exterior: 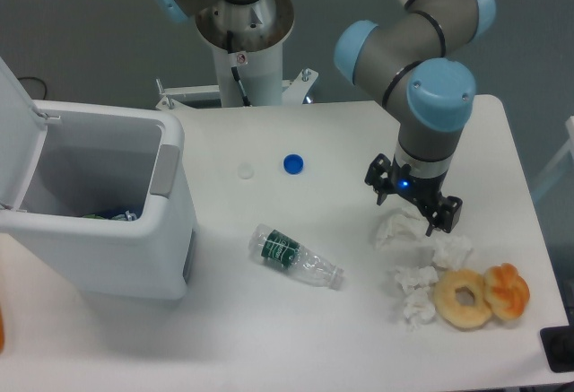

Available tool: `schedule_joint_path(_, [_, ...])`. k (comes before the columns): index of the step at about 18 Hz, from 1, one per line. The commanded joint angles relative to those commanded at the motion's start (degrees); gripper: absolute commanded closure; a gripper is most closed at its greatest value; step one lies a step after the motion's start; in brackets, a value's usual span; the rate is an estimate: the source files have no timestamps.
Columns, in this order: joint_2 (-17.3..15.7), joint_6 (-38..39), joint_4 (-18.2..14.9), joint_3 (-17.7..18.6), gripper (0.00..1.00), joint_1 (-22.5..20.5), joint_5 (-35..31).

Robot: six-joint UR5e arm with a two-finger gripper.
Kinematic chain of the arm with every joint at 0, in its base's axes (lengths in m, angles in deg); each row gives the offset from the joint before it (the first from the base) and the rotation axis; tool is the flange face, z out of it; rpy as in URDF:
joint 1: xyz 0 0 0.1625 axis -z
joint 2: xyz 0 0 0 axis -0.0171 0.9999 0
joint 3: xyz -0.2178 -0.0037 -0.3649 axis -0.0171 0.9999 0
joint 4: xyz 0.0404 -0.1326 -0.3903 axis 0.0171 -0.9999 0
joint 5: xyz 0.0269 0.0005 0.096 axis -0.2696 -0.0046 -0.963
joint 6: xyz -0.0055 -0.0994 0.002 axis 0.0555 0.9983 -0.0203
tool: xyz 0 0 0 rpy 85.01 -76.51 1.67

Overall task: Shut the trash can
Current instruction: 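Raise the gripper and move it toward the trash can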

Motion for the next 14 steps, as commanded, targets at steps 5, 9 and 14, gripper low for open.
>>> schedule_joint_path(5, [-0.7, 0.6, -0.2, 0.4, 0.0, 0.4, 0.4])
schedule_joint_path(9, [-2.8, 0.8, -0.2, 0.5, 0.0, 0.4, 0.7])
schedule_joint_path(14, [-6.7, 7.8, 0.6, 3.2, 0.0, 0.7, 1.1])
